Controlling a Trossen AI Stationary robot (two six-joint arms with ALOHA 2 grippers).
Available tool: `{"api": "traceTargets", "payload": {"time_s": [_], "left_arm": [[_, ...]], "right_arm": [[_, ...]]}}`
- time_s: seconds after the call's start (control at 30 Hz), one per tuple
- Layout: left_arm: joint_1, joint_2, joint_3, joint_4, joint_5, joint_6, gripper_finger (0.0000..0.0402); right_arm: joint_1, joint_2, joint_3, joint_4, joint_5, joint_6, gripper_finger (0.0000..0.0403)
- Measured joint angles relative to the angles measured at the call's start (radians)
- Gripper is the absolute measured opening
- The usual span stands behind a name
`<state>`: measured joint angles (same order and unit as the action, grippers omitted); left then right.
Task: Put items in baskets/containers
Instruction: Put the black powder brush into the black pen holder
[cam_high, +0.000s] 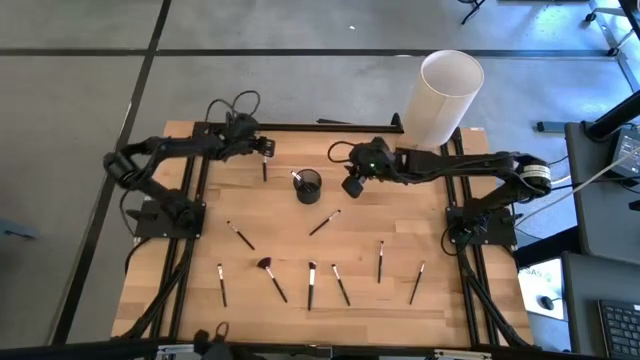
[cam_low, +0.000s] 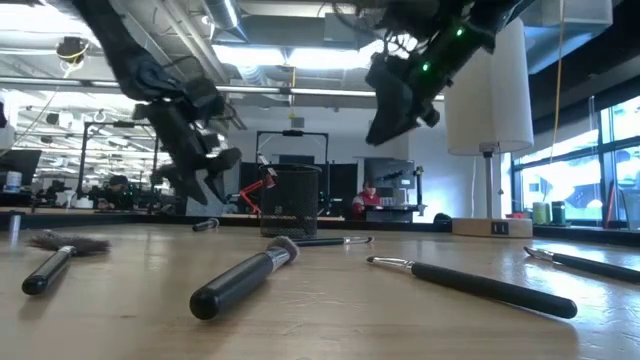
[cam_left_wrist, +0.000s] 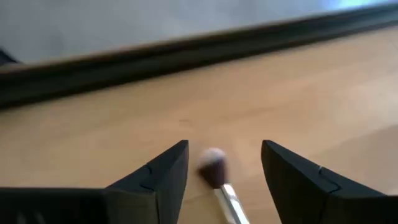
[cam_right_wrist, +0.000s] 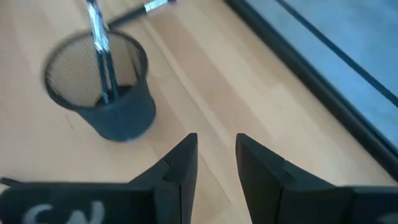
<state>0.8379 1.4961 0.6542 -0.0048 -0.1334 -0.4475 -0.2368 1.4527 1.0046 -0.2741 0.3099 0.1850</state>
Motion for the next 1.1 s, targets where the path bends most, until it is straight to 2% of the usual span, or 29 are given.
{"api": "traceTargets", "payload": {"time_s": [0.1,0.23,0.33,0.5,0.6,0.77,0.93,1.1], "left_arm": [[0.009,0.061,0.060,-0.034,0.060,-0.018,0.0202],[0.010,0.115,0.117,-0.124,0.027,-0.029,0.0196],[0.010,0.141,0.144,-0.179,0.000,-0.030,0.0191],[0.008,0.162,0.144,-0.186,0.005,-0.040,0.0176],[0.008,0.180,0.144,-0.190,-0.003,-0.039,0.0147],[0.009,0.206,0.146,-0.186,-0.019,-0.007,0.0075],[0.008,0.182,0.144,-0.183,-0.052,0.028,0.0014],[-0.016,0.050,0.142,-0.182,-0.073,0.035,0.0014]], "right_arm": [[-0.006,0.043,0.000,0.001,0.001,-0.002,0.0110],[-0.008,0.110,-0.016,0.083,0.000,-0.008,0.0110],[-0.011,0.157,-0.027,0.102,-0.055,-0.013,0.0110],[-0.012,0.196,-0.029,0.133,-0.102,-0.005,0.0110],[-0.012,0.199,-0.029,0.168,-0.104,-0.007,0.0110],[-0.012,0.180,-0.029,0.218,-0.105,-0.013,0.0110],[-0.012,0.157,-0.029,0.216,-0.104,-0.025,0.0110],[-0.012,0.144,-0.029,0.193,-0.102,-0.032,0.0110]]}}
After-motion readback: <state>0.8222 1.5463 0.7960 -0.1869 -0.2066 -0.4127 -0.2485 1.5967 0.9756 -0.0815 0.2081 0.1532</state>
